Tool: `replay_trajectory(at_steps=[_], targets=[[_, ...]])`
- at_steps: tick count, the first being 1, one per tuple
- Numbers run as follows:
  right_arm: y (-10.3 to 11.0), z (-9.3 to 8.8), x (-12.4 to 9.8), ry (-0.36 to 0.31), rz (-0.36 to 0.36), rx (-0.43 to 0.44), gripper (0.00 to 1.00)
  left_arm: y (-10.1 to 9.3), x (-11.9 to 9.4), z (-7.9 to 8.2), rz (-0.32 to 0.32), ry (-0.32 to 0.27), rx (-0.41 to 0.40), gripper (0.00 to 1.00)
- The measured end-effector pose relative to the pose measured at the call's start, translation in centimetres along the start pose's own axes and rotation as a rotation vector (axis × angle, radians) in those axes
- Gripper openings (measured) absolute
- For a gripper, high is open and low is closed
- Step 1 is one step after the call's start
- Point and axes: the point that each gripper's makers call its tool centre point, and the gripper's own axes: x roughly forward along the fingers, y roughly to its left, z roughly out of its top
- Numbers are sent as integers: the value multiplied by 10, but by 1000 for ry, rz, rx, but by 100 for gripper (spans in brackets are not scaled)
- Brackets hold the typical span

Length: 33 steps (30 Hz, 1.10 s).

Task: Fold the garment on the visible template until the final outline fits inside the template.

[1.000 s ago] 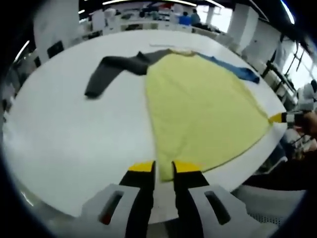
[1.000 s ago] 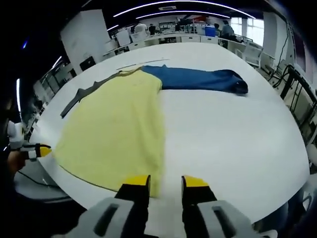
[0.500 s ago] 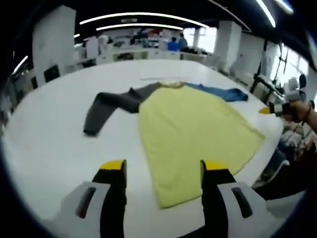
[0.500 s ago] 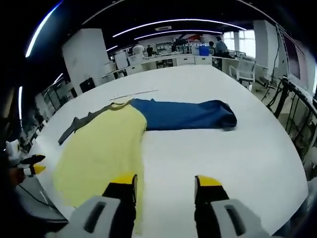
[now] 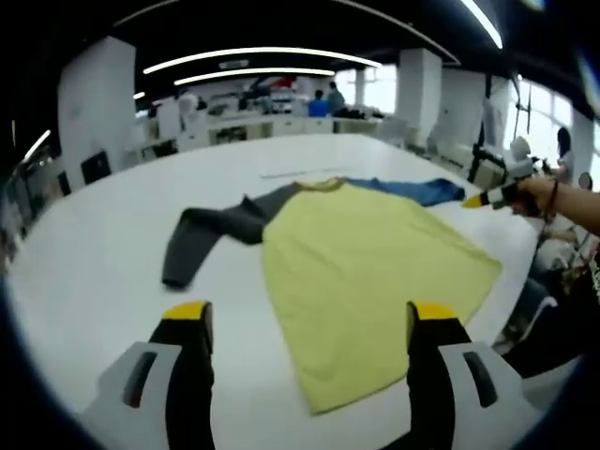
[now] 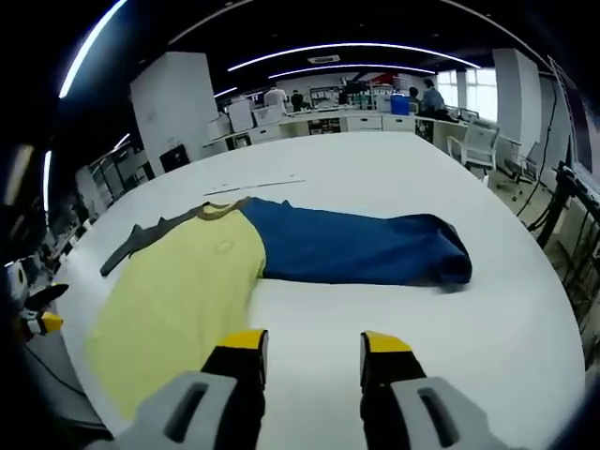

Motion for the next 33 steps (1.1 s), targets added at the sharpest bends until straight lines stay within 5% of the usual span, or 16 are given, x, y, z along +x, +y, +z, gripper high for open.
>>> replay_trajectory(at_steps=[9, 33], targets=[[35, 13, 30, 4, 78, -46, 29, -2, 2, 3, -10, -17, 8, 87], [54, 19, 84, 52, 139, -66, 3, 8, 5, -7, 2, 13, -7, 78]])
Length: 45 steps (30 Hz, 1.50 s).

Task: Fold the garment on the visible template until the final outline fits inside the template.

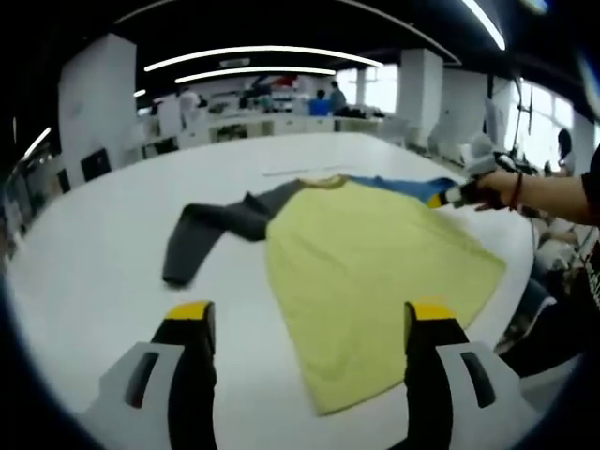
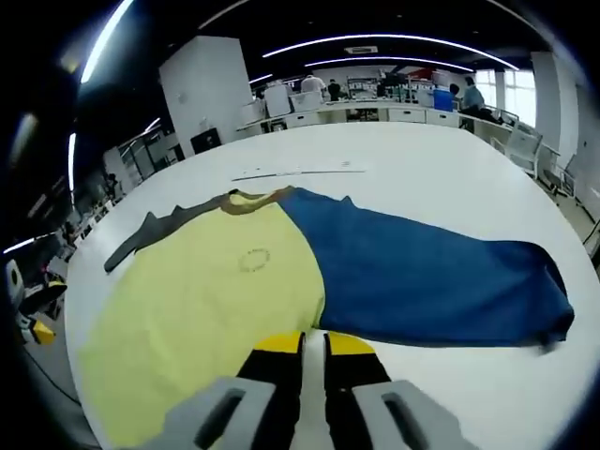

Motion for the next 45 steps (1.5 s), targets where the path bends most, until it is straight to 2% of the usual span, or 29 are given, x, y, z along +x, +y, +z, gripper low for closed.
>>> replay_trajectory(at_steps=[11, 15, 17, 18, 23, 29, 35, 38, 40, 44, 45], targets=[[6, 1, 8, 17, 3, 38, 1, 1, -1, -7, 8, 31, 2, 74], [5, 0, 8, 17, -6, 88, 0, 2, -1, -8, 12, 39, 7, 72], [5, 1, 10, 16, -13, 87, 0, 2, -1, -10, 11, 50, 10, 70], [4, 0, 12, 15, -26, 57, 0, 2, -1, -11, 11, 51, 10, 70], [5, 1, 13, 10, -44, 69, 0, 2, -2, -12, 14, 53, 0, 69], [-5, -2, 7, 23, -85, 58, 0, 3, -3, -12, 17, 49, -2, 67], [-3, -1, 6, 8, -81, 143, 0, 3, -2, -15, 13, 57, -15, 66], [0, 2, 10, -7, -84, 207, 4, 3, -2, -15, 12, 58, -19, 65], [-3, 3, 11, -13, -109, 219, 3, 3, -2, -16, 11, 61, -17, 65], [-8, 7, 13, -43, -166, 330, 2, 5, -2, -19, 11, 73, -20, 64], [-10, 7, 13, -41, -179, 334, 1, 5, -2, -20, 12, 75, -21, 64]])
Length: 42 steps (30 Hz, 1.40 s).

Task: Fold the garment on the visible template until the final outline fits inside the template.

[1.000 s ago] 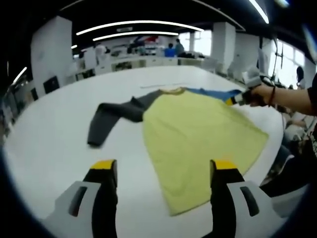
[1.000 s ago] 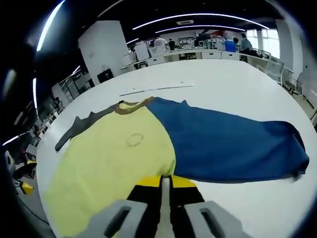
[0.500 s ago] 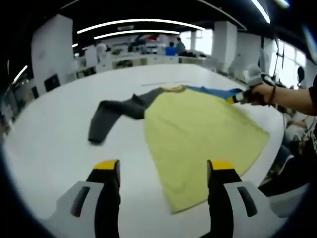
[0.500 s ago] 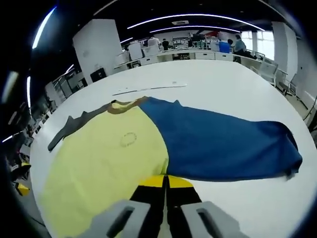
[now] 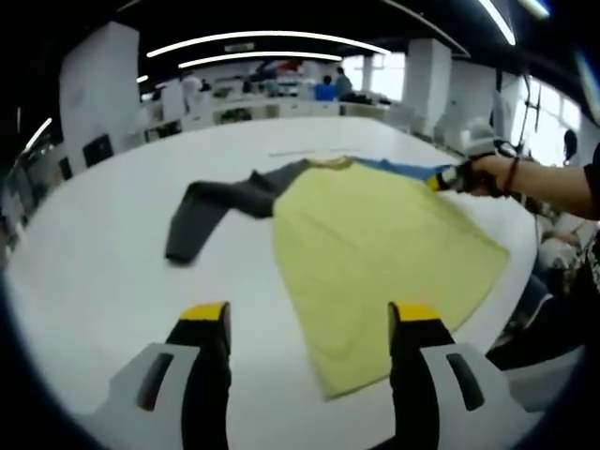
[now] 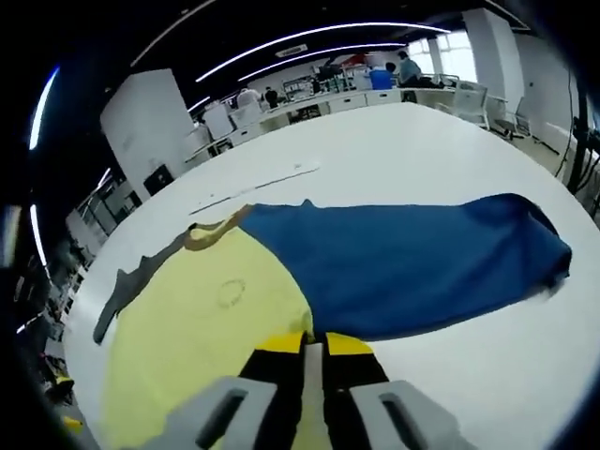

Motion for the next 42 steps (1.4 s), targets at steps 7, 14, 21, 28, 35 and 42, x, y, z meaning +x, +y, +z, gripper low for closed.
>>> replay_trajectory(at_steps=[7, 14, 21, 28, 35, 42], targets=[[-2, 4, 0, 3, -9, 12, 0, 1, 1, -2, 0, 6, -5, 62], [-18, 17, -11, -17, -19, -167, 0, 0, 1, 1, -3, -6, 12, 62], [-19, 14, -9, -10, -12, -257, 0, -1, 2, 0, -2, -1, 18, 61], [-23, 9, -4, 15, -20, -274, 0, 0, 1, 1, 6, -3, 30, 62], [-33, 13, -17, 1, -25, -230, 13, -3, 0, 10, 6, -36, 68, 70], [-66, 29, -41, -54, -68, -219, 29, -8, 2, 19, -3, -65, 95, 83]])
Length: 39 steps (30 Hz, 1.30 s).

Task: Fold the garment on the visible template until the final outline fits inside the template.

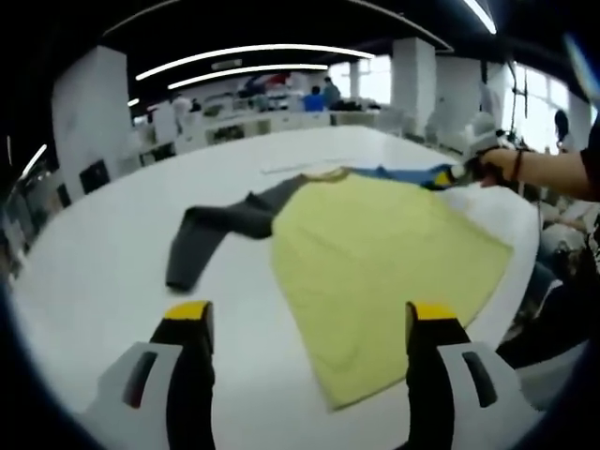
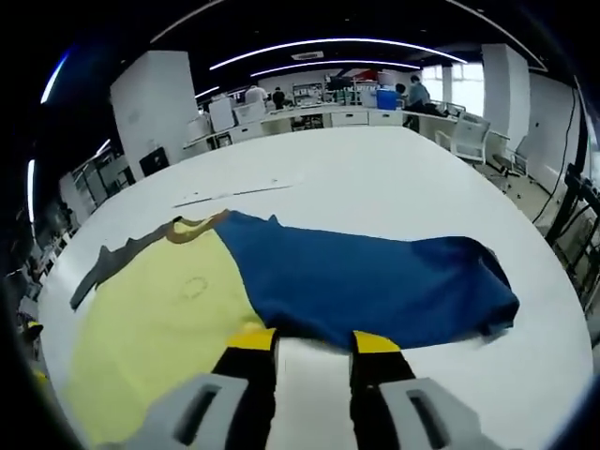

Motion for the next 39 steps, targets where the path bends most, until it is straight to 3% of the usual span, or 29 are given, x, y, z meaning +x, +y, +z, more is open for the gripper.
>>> replay_trajectory(at_steps=[2, 11, 18, 25, 27, 32, 34, 36, 37, 39], targets=[[-17, 5, -6, -33, -35, -23, 29, -1, 0, 1, -2, -4, 9, 85], [-73, 5, -22, -65, -120, -74, 34, -3, 2, 8, -17, -29, 18, 95], [-115, 0, -24, -70, -174, -78, 31, -3, 3, 7, -19, -22, 15, 94], [-124, -8, -30, -76, -208, -46, 27, -4, 4, 6, -18, -15, 7, 92], [-129, -8, -33, -91, -228, -30, 25, -5, 3, 6, -17, -14, 14, 87], [-133, -6, -33, -82, -243, -70, 21, -3, 3, 11, 2, -25, 44, 82], [-132, -3, -32, -91, -233, -53, 20, -2, 3, 11, 2, -21, 36, 81], [-127, 2, -29, -116, -205, 20, 17, -2, 3, 11, 5, -19, 31, 81], [-123, 5, -27, -123, -177, 32, 14, -1, 3, 11, 6, -19, 30, 80], [-123, 5, -26, -115, -195, 10, 8, 0, 2, 11, 14, -17, 26, 79]])
